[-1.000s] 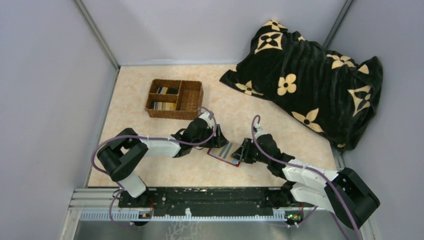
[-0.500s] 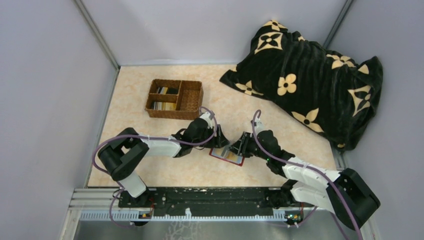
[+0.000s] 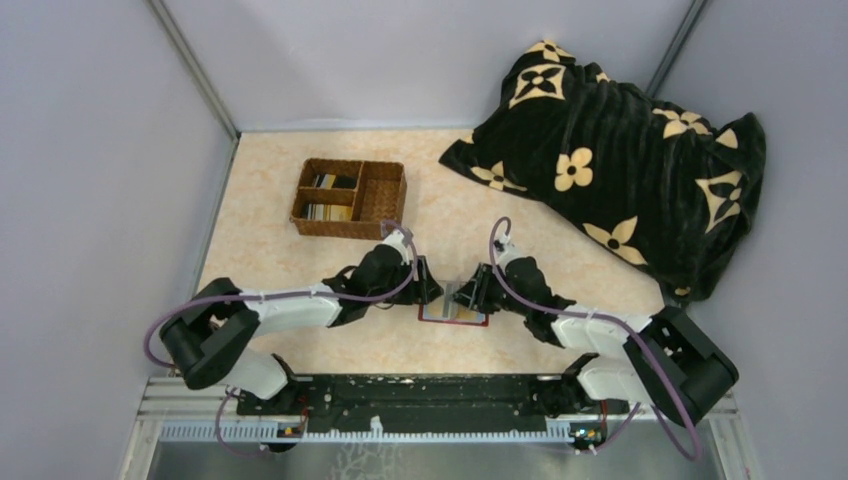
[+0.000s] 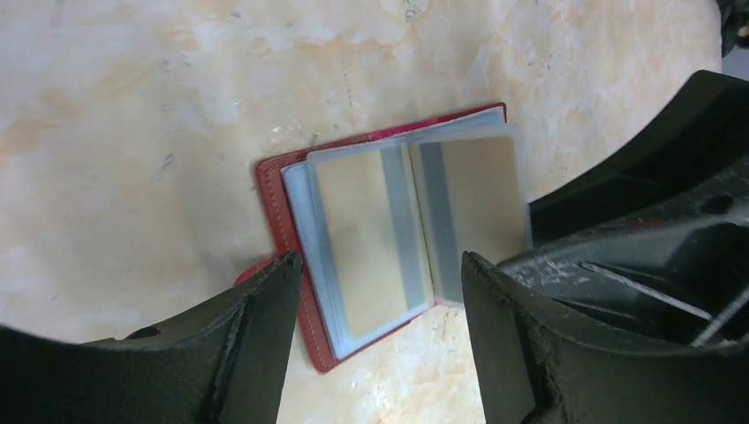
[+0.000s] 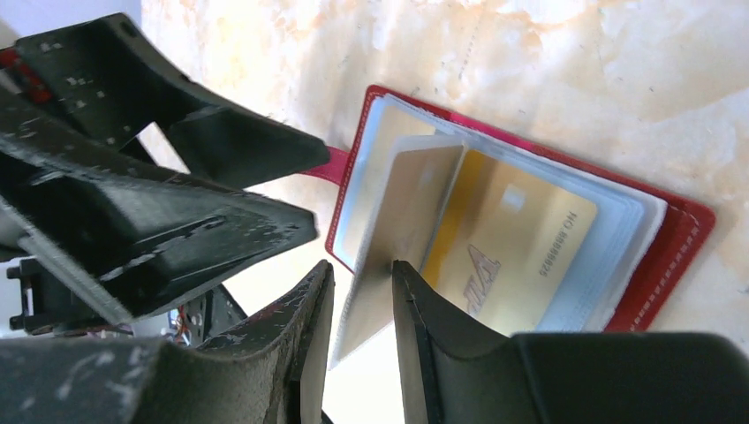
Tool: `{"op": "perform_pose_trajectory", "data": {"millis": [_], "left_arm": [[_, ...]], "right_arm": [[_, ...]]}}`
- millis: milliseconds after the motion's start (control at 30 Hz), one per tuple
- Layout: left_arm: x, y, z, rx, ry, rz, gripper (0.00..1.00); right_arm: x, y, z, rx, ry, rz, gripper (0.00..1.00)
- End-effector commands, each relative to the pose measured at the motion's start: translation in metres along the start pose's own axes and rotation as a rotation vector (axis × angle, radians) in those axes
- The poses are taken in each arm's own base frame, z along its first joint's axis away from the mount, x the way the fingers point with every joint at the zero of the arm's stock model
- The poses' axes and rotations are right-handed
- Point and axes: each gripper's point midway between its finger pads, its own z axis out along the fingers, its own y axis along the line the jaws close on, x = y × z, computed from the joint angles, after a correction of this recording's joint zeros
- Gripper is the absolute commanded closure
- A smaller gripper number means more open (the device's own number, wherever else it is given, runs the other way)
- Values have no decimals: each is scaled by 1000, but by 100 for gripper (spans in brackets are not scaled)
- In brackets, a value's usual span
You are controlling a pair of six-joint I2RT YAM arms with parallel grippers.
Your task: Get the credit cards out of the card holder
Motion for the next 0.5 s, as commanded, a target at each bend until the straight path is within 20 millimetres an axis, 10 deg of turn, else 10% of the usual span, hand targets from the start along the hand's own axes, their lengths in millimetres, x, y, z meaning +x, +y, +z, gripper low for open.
{"op": "perform_pose_trajectory", "data": {"millis": [0, 467], "left_arm": [[-19, 10, -26, -76, -91, 23, 28], [-37, 17, -51, -121, -183, 23, 28]], "right_arm": [[-34, 35, 8, -118, -85, -43, 68], [-20, 41, 23, -182, 0, -51, 67]]}}
